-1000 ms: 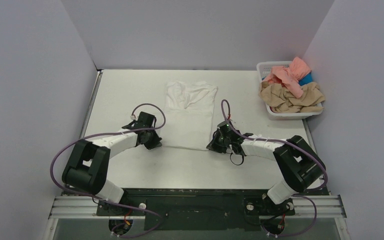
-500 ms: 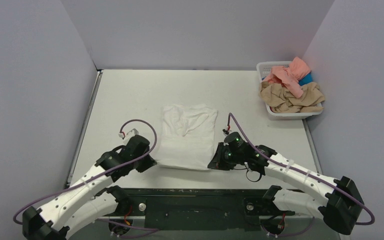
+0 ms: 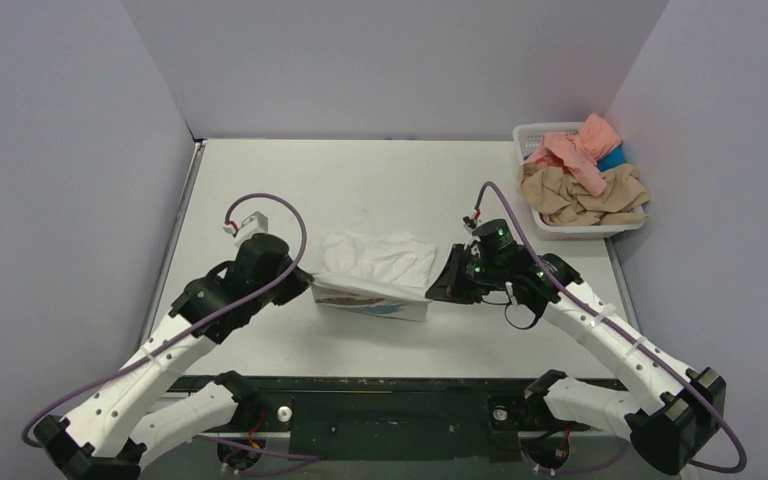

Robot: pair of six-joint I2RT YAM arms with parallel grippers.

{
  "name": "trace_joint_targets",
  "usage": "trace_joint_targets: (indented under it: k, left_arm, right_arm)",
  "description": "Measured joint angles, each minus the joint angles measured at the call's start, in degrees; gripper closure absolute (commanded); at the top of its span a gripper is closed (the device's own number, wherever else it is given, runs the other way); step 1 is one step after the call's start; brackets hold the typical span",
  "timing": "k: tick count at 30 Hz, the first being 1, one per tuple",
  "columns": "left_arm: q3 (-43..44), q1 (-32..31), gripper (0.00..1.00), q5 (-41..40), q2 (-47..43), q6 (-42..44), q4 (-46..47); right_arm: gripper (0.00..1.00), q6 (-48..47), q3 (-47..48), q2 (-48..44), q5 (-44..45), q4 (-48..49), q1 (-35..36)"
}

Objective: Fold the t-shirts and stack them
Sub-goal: Fold the long partially folded tshirt into a neat square

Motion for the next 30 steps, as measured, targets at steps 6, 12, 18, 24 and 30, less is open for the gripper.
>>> trace_joint_targets:
  k: [6, 12, 18, 24, 30]
  left_arm:
    - [4.0, 10.6, 1.00, 5.8, 13.2, 6.7, 9.1]
    - [6.9, 15.7, 1.00, 10.3, 21.1, 11.2, 14.5]
    - [10.3, 18.3, 1.00, 12.8, 29.5, 14.1, 19.2]
    - [13.8, 20.2, 1.00, 13.7, 38.3, 15.5, 21.3]
    - [17.9, 20.9, 1.00, 14.6, 46.1, 16.7, 22.4]
  right_arm:
    - [1.00, -3.4, 6.0, 7.6, -0.6, -0.2, -7.0]
    - [1.00, -6.3, 11.5, 16.1, -2.3, 0.9, -11.1]
    - [1.00, -7.6, 15.1, 24.0, -3.3, 3.2, -14.4]
    - [1.00, -7.7, 19.3, 32.7, -4.4, 5.4, -16.4]
    - [1.00, -7.6, 21.0, 37.4, -4.0, 6.6, -17.4]
